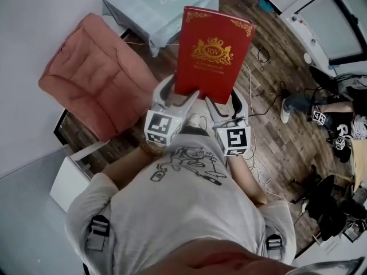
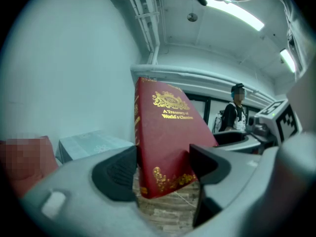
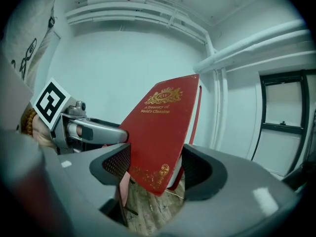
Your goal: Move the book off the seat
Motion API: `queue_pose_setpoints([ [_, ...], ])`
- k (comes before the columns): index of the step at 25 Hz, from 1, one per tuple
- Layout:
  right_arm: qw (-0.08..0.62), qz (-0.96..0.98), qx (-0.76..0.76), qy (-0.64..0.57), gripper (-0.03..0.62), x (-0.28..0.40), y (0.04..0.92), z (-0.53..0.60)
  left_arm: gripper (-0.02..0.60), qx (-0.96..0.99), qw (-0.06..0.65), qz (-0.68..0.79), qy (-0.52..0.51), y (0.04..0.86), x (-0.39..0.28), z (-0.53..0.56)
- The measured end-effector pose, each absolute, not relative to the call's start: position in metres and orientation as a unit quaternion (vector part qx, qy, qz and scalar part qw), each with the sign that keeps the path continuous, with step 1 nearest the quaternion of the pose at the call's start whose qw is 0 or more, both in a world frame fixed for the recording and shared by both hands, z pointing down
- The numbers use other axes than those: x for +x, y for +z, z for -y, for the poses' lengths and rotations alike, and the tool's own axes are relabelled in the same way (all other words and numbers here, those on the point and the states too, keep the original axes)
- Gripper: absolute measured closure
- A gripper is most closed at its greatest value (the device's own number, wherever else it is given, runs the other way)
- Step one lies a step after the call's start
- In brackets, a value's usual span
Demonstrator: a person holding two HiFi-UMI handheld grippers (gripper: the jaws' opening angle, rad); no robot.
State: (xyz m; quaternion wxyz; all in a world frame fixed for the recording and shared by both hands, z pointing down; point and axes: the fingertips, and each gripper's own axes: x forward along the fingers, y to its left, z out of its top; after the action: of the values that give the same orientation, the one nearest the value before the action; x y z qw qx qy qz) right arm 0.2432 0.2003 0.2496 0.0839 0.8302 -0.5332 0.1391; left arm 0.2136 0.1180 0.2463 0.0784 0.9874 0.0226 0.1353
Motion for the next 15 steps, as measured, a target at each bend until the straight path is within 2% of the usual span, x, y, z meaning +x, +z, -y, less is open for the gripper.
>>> queue_pose_setpoints([
  [10,0.09,0.53,0.832,0.138,0.269,0.291,0.26,-0.23,0.25,0.987,0.082,-0.022,0.138,0.258,0.261,-0.148],
  [15,0.086,0.527,0.833,0.144,0.269,0.322,0.264,-0.195,0.25,0.985,0.087,-0.024,0.145,0.262,0.294,-0.112],
])
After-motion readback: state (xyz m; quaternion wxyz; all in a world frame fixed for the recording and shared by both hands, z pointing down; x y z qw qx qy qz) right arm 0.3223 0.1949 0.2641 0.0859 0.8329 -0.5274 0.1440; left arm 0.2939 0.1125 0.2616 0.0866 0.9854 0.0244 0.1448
